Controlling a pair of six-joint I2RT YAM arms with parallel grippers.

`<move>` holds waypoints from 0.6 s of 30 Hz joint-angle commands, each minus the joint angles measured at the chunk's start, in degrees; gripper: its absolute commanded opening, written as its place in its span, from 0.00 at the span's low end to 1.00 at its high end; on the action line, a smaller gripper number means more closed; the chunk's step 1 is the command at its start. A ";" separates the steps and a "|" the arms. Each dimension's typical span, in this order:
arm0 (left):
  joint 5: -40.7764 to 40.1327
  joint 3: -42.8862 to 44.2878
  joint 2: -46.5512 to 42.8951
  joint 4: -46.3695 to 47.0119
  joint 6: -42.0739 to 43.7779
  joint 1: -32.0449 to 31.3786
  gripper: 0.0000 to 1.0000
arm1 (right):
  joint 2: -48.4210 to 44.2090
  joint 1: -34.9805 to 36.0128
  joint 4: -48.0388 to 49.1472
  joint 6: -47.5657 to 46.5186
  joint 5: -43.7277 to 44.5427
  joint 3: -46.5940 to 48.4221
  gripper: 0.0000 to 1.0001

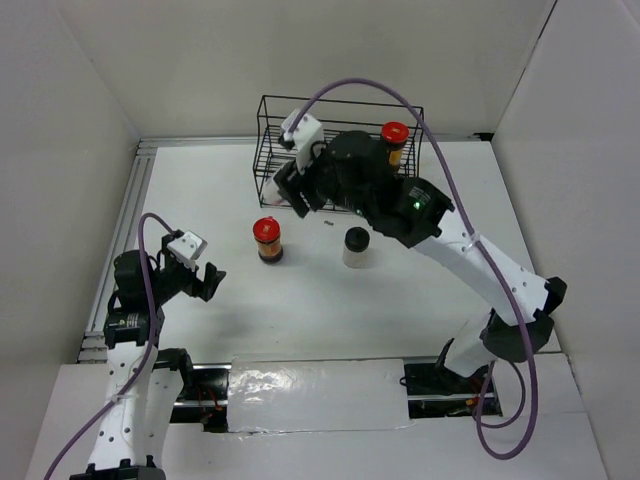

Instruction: Organize the condiment bottles

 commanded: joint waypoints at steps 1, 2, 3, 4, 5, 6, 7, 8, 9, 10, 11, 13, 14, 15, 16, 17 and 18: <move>-0.11 -0.19 -0.02 2.37 0.52 -0.21 0.92 | 5.59 -2.52 4.81 -6.15 5.97 6.54 0.00; -0.11 -0.28 0.06 2.28 0.34 -0.21 0.92 | 8.82 -3.74 6.65 -6.95 6.15 8.04 0.00; -0.11 -0.28 0.06 2.45 0.43 -0.21 0.92 | 10.51 -4.45 7.80 -7.74 6.15 9.45 0.00; -0.20 -0.36 0.06 2.37 0.34 -0.21 0.92 | 12.35 -5.32 9.20 -8.80 6.15 11.90 0.00; -0.38 -0.45 0.15 2.54 0.17 -0.21 0.93 | 14.20 -6.12 11.22 -9.24 6.15 13.32 0.00; -0.38 -0.54 0.24 2.63 0.17 -0.21 0.93 | 18.48 -7.52 12.02 -9.42 6.59 17.42 0.00; -0.38 -0.45 0.15 2.63 -0.01 -0.21 0.93 | 20.79 -8.14 12.46 -9.42 7.03 19.90 0.00; -0.38 -0.63 0.24 2.72 -0.10 -0.21 0.93 | 23.07 -9.02 12.81 -9.34 7.20 22.27 0.00; -0.38 -0.63 0.06 2.63 -0.10 -0.21 0.93 | 27.71 -10.07 12.91 -9.25 7.73 27.61 0.00; -0.29 -0.63 0.06 2.54 -0.10 -0.21 0.93 | 29.84 -10.78 12.82 -9.25 7.82 30.44 0.00; -0.20 -0.54 0.06 2.54 -0.19 -0.21 0.92 | 31.86 -11.48 12.73 -9.25 7.82 32.73 0.00; -0.29 -0.54 -0.29 2.37 -0.27 -0.21 0.93 | 35.90 -12.36 12.91 -9.25 8.52 37.67 0.00; -0.29 -0.45 -0.38 2.37 -0.19 -0.21 0.93 | 36.54 -12.54 14.21 -9.07 8.52 38.20 0.00; -0.38 -0.45 -0.55 2.28 -0.10 -0.21 0.92 | 36.63 -12.71 15.01 -8.90 8.44 37.34 0.00; -0.38 -0.54 -0.64 2.28 -0.10 -0.21 0.93 | 36.28 -13.06 16.23 -8.46 8.18 36.54 0.00; -0.55 -0.63 -0.64 2.28 -0.19 -0.21 0.93 | 35.93 -13.50 18.07 -7.41 7.22 34.80 0.00; -0.64 -0.72 -0.73 2.45 -0.10 -0.21 0.93 | 35.75 -13.77 18.61 -6.70 6.77 34.34 0.00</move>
